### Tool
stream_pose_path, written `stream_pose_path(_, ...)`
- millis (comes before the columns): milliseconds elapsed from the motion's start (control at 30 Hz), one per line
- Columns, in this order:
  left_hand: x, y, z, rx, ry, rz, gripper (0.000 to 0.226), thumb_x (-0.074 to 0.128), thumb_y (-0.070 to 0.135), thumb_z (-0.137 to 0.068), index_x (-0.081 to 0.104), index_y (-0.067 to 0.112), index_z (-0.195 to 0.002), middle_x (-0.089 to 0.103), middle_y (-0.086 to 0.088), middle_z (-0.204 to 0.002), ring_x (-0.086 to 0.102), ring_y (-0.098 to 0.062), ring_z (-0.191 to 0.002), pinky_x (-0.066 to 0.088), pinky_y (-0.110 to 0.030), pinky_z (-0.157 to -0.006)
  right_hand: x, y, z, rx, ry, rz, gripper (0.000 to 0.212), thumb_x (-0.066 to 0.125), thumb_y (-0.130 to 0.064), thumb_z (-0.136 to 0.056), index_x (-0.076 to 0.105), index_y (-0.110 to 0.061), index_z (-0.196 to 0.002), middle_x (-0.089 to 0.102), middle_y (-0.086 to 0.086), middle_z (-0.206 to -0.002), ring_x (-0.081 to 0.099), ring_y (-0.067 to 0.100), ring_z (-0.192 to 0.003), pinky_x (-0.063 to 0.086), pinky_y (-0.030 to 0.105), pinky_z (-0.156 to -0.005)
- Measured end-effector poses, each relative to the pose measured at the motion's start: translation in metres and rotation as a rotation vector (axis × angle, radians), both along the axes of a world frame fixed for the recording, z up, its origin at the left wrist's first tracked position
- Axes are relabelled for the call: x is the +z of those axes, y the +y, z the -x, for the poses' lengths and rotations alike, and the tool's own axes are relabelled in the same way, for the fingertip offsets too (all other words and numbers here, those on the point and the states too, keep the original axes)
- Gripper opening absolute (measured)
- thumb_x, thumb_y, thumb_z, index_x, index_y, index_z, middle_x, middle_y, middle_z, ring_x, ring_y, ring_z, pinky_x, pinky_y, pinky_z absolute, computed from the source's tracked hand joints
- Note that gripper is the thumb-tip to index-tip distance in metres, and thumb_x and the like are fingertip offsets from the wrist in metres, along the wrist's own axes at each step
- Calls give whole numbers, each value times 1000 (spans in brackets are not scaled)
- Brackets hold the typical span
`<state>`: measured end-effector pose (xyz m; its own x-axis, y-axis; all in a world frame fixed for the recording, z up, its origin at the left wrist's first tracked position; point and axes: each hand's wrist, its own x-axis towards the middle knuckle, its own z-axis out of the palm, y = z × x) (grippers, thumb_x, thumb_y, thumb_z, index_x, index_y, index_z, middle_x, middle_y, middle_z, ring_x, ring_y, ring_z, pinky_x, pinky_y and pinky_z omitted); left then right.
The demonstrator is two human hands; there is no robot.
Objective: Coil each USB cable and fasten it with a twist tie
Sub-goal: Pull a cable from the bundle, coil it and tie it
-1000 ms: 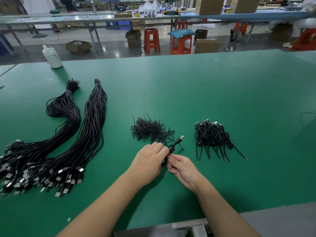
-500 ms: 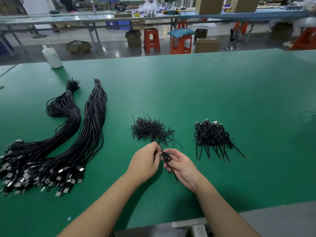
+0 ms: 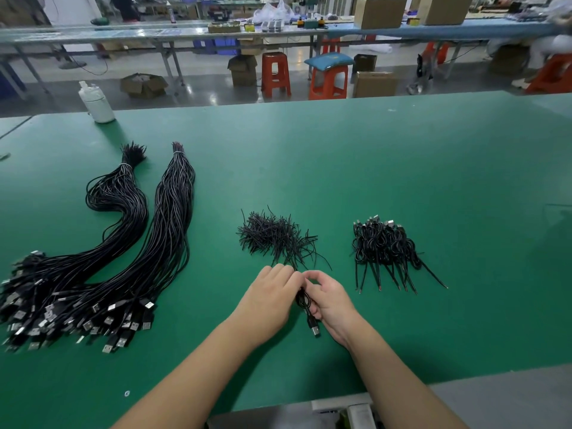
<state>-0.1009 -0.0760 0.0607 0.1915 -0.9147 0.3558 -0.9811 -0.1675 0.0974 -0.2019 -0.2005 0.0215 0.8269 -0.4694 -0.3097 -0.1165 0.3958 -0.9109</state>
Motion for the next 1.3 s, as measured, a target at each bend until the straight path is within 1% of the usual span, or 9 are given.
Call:
stream_pose_path(133,0,-2,4,45,76,-5,27,56,-3,-71,57,15,-90,53,1,-83,48,-22,-74,36,-30,-68,4,1,1,-15,-4,-8,29,74,-36,-83,61,-17,-101,58,-4,-63,40,5,-45,30,16,-40)
stream_pose_path(200,-1,-5,5,116,266,5,19,51,-1,-85,52,17,-90,52,2,-86,47,-22,-78,40,-33,-73,3,1,3,-42,-27,-61,7,62,-17,-95,64,-14,-101,64,-1,-70,49,5,-50,37,17,-46)
stream_pose_path(300,0,-8,4,229,596,41,10,49,14,-98,49,21,-91,54,7,-88,49,-16,-81,43,-33,-76,4,0,5,-63,-112,-189,13,56,-3,-96,67,-5,-104,70,6,-80,59,8,-59,47,20,-53)
stream_pose_path(567,1,-3,0,358,719,44,10,57,19,-92,53,27,-88,60,12,-84,53,-2,-75,36,-16,-64,4,3,3,-22,-137,-158,23,56,7,-94,65,4,-114,74,13,-92,65,14,-68,53,22,-62)
stream_pose_path(800,6,-2,-2,365,681,11,6,56,19,-94,54,24,-92,60,11,-87,54,-9,-78,38,-23,-68,0,0,3,27,-140,-118,31,70,1,-83,67,-4,-114,72,11,-97,68,18,-82,56,27,-75)
stream_pose_path(967,7,3,-4,314,647,-12,6,56,17,-96,56,21,-92,60,9,-87,55,-11,-80,39,-22,-69,-1,3,2,-5,-100,-58,25,74,-9,-79,71,-7,-104,65,9,-82,44,11,-59,37,26,-61)
stream_pose_path(1100,7,4,-1,279,583,7,5,54,16,-95,55,21,-93,59,7,-89,55,-15,-82,43,-28,-75,-3,4,0,-83,-84,-44,22,65,-7,-90,69,-3,-112,67,10,-99,44,10,-60,36,23,-58)
stream_pose_path(1200,6,3,1,221,463,12,4,51,18,-97,55,19,-96,53,7,-89,51,-16,-83,39,-27,-74,-3,5,0,-51,-86,-34,11,62,-14,-93,72,-10,-95,62,9,-72,43,13,-58,34,23,-54)
stream_pose_path(1300,9,2,4,97,249,3,3,56,10,-94,58,13,-93,57,-2,-87,52,-24,-79,45,-35,-73,-4,6,-1,-43,-54,63,29,55,-17,-101,68,-15,-76,53,3,-57,42,14,-51,35,22,-49)
